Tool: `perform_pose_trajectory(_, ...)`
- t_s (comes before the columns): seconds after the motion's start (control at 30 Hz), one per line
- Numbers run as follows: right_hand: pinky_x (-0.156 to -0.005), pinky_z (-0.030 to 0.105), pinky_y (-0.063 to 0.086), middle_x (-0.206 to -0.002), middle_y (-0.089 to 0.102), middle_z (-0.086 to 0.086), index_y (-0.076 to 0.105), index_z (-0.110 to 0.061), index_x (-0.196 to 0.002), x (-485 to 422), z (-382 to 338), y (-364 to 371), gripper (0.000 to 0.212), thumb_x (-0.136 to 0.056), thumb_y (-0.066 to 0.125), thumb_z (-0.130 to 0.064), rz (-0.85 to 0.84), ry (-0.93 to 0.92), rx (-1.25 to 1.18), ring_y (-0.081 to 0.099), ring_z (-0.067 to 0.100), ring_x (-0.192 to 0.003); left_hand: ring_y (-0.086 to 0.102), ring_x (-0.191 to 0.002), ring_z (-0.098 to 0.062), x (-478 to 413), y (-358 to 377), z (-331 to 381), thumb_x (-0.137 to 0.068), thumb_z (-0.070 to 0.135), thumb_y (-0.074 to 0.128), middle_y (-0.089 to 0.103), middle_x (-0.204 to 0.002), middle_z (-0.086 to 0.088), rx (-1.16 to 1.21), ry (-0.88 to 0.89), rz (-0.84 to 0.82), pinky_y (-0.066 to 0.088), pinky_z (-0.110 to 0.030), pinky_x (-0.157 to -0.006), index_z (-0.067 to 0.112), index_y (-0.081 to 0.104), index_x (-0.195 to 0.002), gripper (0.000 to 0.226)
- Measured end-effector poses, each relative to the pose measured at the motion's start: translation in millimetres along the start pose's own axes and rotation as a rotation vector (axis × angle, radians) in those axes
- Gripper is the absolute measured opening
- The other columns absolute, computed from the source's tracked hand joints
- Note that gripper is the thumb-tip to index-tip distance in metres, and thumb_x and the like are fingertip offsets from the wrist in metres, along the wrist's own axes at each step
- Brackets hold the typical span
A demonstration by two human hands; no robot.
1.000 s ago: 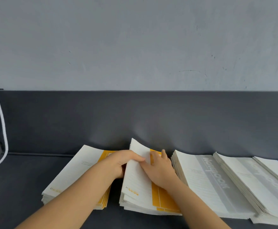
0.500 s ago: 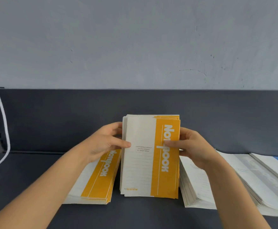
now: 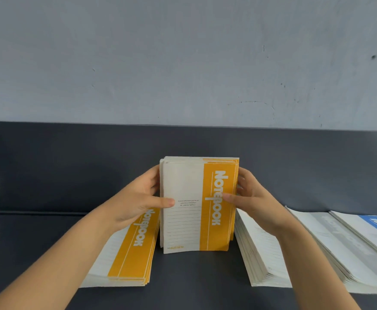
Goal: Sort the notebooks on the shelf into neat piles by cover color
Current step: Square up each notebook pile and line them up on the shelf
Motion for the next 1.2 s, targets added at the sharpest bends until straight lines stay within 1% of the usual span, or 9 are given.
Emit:
perform_pose_trajectory(0.1,-0.086,0.033,0.055,-0.125,0.058,-0.012,0.024,-0.037,-0.134,-1.3,9.6,20.9,0.073,-0.082,0.07,-0.014,-0.099,0.051,0.059,0.063,0.015,-0.109,0.053,-0.125,-0.008,-4.3,20.5,-3.1,-0.079,-0.002,0.073,0.055,-0.136,0.014,0.037,-0.036,-0.118,0.047,-0.031,-0.101,0.047,0.023,-0.142,0.094)
perform_pose_trajectory(0.17,-0.084,0.034,0.057,-0.124,0.061,-0.009,0.029,-0.034,-0.133,-3.6,10.2,20.4,0.067,-0.084,0.068,-0.012,-0.088,0.041,0.034,0.064,0.016,-0.108,0.053,-0.125,-0.011,-8.6,20.1,-5.2,-0.081,-0.004,0.072,0.055,-0.135,0.011,0.011,-0.05,-0.102,0.046,-0.035,-0.103,0.047,0.02,-0.143,0.095)
perform_pose_trajectory(0.27,-0.081,0.032,0.058,-0.118,0.066,-0.003,0.045,-0.023,-0.128,-3.1,4.6,1.8,0.048,-0.087,0.063,-0.007,-0.03,0.003,-0.01,0.067,0.017,-0.104,0.058,-0.119,-0.011,-11.5,1.1,-6.4,-0.084,-0.003,0.068,0.064,-0.125,0.011,-0.103,-0.065,0.013,0.048,-0.042,-0.102,0.037,0.035,-0.141,0.078)
perform_pose_trajectory(0.43,-0.075,0.03,0.059,-0.108,0.071,0.001,0.06,-0.015,-0.115,-4.0,-0.4,-13.5,0.035,-0.082,0.067,-0.005,0.056,-0.036,0.056,0.07,0.019,-0.096,0.066,-0.106,-0.006,-10.0,-16.4,-1.8,-0.079,0.005,0.075,0.072,-0.11,0.012,-0.275,-0.092,0.049,0.054,-0.039,-0.094,0.026,0.058,-0.123,0.051)
perform_pose_trajectory(0.6,-0.076,0.036,0.059,-0.108,0.071,0.004,0.06,-0.012,-0.117,-3.2,-7.8,-14.6,0.043,-0.076,0.069,-0.01,0.015,-0.068,0.02,0.071,0.024,-0.094,0.069,-0.103,-0.012,-6.5,-20.8,-3.6,-0.078,0.003,0.076,0.073,-0.108,0.005,-0.181,-0.117,0.064,0.058,-0.039,-0.086,0.02,0.063,-0.119,0.047)
perform_pose_trajectory(0.7,-0.08,0.036,0.059,-0.11,0.071,0.002,0.057,-0.015,-0.119,-1.5,-3.9,-11.9,0.043,-0.078,0.067,-0.01,-0.011,-0.047,0.041,0.07,0.023,-0.096,0.069,-0.101,-0.011,-4.1,-17.4,-5.4,-0.077,0.005,0.077,0.073,-0.106,0.007,-0.181,-0.104,0.063,0.059,-0.033,-0.08,0.02,0.063,-0.116,0.045)
perform_pose_trajectory(0.83,-0.084,0.034,0.057,-0.115,0.068,-0.002,0.052,-0.02,-0.12,0.9,-2.8,-7.3,0.042,-0.082,0.064,-0.008,-0.029,-0.04,0.073,0.068,0.018,-0.102,0.066,-0.105,-0.006,0.4,-15.9,-2.8,-0.071,0.013,0.082,0.071,-0.11,0.015,-0.271,-0.033,0.081,0.057,-0.031,-0.087,0.028,0.059,-0.118,0.055)
perform_pose_trajectory(1.03,-0.08,0.027,0.057,-0.118,0.065,-0.015,0.041,-0.035,-0.128,10.6,-2.0,10.2,0.066,-0.07,0.071,-0.027,-0.174,0.029,0.132,0.066,0.009,-0.105,0.066,-0.108,-0.012,13.8,-17.3,-2.0,-0.061,0.019,0.085,0.069,-0.116,0.01,-0.232,-0.01,0.024,0.056,-0.038,-0.09,0.029,0.056,-0.124,0.071)
perform_pose_trajectory(1.2,-0.091,0.038,0.054,-0.122,0.064,-0.01,0.044,-0.034,-0.129,14.1,-8.7,-0.2,0.067,-0.071,0.076,-0.027,-0.151,0.017,0.151,0.064,0.015,-0.11,0.066,-0.108,-0.014,16.7,-17.5,2.3,-0.061,0.017,0.085,0.069,-0.116,0.009,-0.217,0.016,0.025,0.057,-0.038,-0.089,0.026,0.057,-0.124,0.07)
Point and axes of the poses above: each hand's wrist, its own x-axis away from the middle knuckle, its own y-axis out of the palm, z = x × y, the point moved 8 cm from there along -x, towards the middle knuckle
